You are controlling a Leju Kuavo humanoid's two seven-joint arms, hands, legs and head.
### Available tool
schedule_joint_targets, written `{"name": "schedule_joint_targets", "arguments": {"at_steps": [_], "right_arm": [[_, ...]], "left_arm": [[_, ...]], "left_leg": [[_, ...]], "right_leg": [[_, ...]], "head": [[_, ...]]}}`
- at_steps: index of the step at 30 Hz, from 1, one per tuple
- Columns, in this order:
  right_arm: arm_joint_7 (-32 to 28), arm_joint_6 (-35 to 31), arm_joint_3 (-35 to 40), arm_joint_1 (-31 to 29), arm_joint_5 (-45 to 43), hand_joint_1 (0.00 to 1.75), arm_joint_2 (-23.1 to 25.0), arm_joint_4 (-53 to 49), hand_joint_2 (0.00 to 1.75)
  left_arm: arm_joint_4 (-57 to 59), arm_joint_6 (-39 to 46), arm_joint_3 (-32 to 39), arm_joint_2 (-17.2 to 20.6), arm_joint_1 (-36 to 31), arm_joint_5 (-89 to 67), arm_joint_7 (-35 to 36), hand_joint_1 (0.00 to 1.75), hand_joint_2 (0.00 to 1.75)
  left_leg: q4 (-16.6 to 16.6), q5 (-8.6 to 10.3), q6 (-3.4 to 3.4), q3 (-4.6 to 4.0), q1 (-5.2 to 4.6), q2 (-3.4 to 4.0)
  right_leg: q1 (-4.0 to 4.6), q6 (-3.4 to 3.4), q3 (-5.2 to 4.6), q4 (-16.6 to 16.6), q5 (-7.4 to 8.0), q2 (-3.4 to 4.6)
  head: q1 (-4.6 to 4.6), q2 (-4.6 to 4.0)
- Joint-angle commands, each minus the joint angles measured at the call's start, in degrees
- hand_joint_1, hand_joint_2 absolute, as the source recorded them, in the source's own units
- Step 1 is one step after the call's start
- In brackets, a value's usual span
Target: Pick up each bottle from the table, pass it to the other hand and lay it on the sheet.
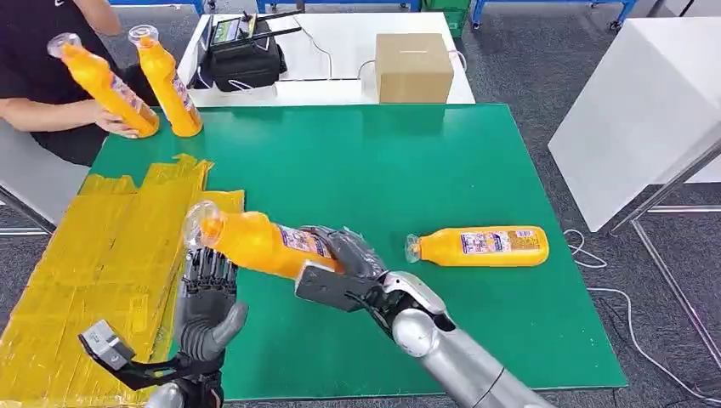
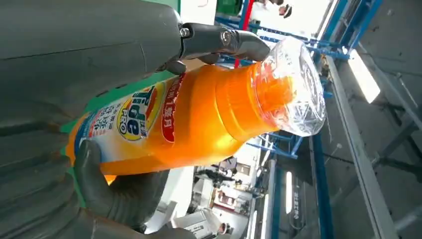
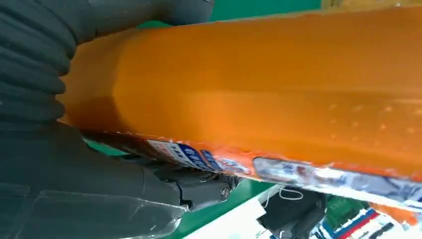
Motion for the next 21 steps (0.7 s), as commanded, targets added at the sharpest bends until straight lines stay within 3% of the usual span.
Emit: {"name": "schedule_joint_targets", "arguments": {"at_steps": [1,21], "right_arm": [[1.68,1.75,8.82,-3.85,1.95,1.75,-0.41,1.26,1.75],[0.66,2.74,11.84,-3.51,2.46,1.75,-2.01,-2.66,1.75]], "left_arm": [[0.89,-1.09,3.42,0.49,-1.26,2.13,0.38,0.00,1.75],[1.84,-2.55,5.30,0.21,-0.19,3.40,0.37,0.00,1.75]], "left_leg": [[-0.08,-0.02,-0.02,0.15,-0.01,0.13],[-0.05,-0.01,-0.01,0.09,-0.03,0.04]], "right_leg": [[0.00,-0.03,0.10,-0.06,0.01,0.08],[-0.02,-0.02,0.06,-0.03,-0.01,-0.01]], "head": [[-0.02,0.00],[0.00,0.00]]}}
